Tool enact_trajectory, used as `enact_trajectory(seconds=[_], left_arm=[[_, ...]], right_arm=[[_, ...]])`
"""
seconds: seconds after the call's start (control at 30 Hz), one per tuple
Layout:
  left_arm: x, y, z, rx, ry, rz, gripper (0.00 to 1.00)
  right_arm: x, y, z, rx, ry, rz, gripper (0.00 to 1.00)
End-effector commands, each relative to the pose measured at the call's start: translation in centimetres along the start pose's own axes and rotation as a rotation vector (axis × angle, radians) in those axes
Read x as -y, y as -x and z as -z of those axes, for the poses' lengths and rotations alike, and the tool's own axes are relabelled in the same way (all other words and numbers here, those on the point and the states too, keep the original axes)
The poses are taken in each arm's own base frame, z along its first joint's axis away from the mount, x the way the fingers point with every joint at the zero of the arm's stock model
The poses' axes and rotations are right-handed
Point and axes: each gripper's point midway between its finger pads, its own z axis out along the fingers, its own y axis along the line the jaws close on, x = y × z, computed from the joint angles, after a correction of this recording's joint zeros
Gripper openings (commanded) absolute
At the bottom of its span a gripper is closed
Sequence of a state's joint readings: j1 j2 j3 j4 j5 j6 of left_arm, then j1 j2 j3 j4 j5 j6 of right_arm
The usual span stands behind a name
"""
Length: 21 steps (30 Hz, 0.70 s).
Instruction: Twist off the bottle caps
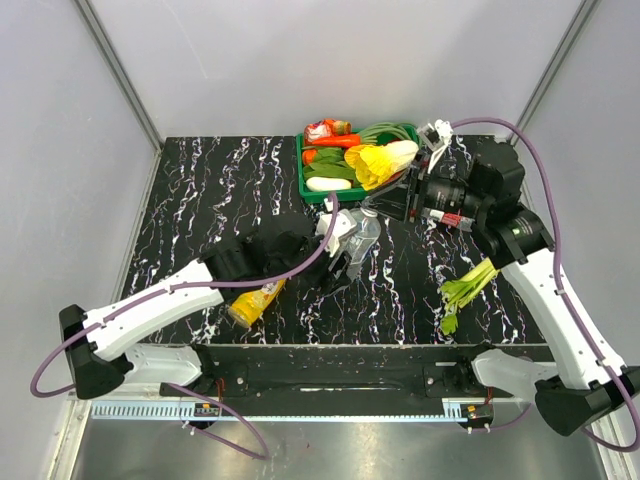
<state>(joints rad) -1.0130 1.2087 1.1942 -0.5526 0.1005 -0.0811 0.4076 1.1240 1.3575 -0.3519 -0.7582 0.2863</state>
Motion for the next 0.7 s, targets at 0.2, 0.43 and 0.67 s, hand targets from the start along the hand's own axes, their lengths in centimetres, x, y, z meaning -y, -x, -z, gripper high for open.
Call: enact_trajectory(seconds=[0.2, 0.43, 0.67], left_arm=[[2.8, -0.1, 0.8, 0.033, -0.184, -0.035, 0.11], [2.7, -0.6, 0.5, 0.018, -0.18, -0.029, 0.11], [1.1, -1.3, 0.1, 0.013, -0.106, 0.013, 0.11]], right_arm=[[-6.8, 3.9, 3.4, 0.158, 0.203, 0.332, 0.0], [-6.4, 4.3, 3.2, 0.171, 0.182, 0.311, 0.0], [-3.0, 4.2, 2.5, 0.197, 0.015, 0.203, 0.0]])
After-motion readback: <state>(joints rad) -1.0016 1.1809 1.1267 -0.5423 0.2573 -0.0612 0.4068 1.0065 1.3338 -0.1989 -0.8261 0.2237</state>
